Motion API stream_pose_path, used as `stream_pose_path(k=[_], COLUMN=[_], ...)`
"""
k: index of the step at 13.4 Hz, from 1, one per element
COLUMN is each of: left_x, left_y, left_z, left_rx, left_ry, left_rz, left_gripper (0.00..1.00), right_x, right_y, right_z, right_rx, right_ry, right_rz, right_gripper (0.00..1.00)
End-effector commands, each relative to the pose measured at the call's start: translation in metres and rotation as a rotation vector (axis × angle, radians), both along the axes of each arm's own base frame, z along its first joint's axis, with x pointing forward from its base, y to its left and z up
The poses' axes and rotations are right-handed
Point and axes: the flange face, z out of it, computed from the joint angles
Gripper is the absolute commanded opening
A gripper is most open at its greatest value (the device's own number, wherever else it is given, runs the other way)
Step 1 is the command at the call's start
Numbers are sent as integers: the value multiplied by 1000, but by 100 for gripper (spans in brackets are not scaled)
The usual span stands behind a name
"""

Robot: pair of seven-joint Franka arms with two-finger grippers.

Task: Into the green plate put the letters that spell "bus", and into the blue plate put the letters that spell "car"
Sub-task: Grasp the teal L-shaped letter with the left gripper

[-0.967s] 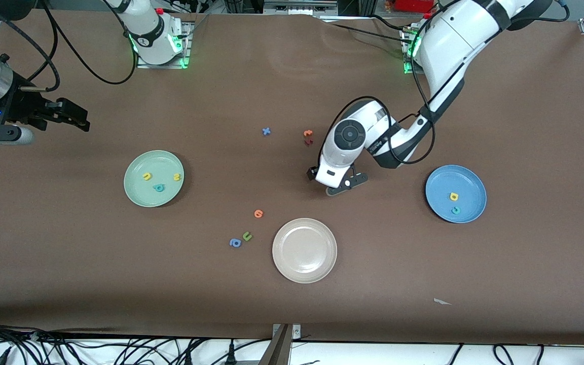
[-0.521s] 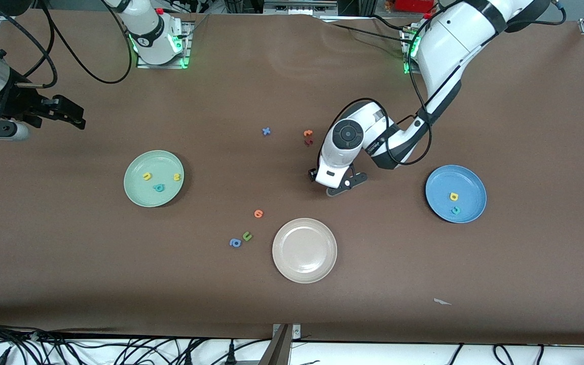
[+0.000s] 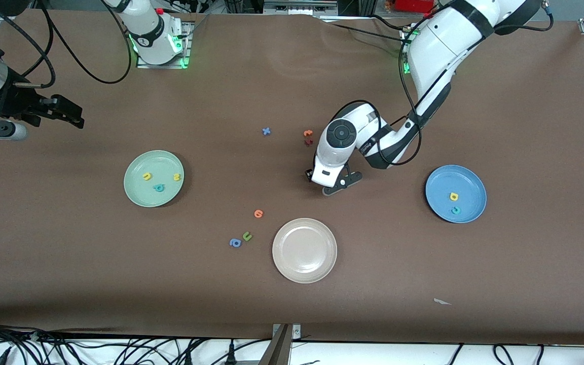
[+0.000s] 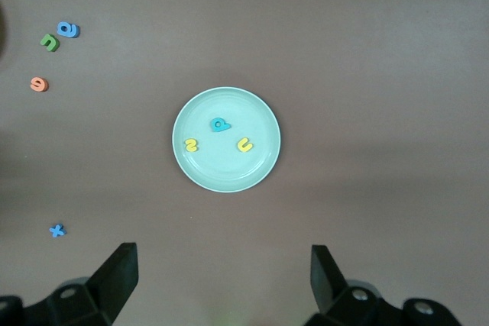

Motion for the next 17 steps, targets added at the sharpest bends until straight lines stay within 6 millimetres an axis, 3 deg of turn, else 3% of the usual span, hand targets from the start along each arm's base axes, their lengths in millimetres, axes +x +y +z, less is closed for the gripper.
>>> stream_pose_path(k=[1, 10, 17], left_x=[8, 12, 13], left_y=[1, 0, 0], left_z=[-1, -6, -7], left_rx=[10, 3, 3], left_ry=[-31, -27, -27], left_rz=[12, 25, 24], left_gripper=[58, 41, 34], right_x=[1, 0, 0], right_y=[-2, 2, 1], right_z=[1, 3, 1], right_rx=[-3, -2, -3], right_ry=[10, 7, 21], right_rz=[-3, 7, 2], right_gripper=[100, 100, 100])
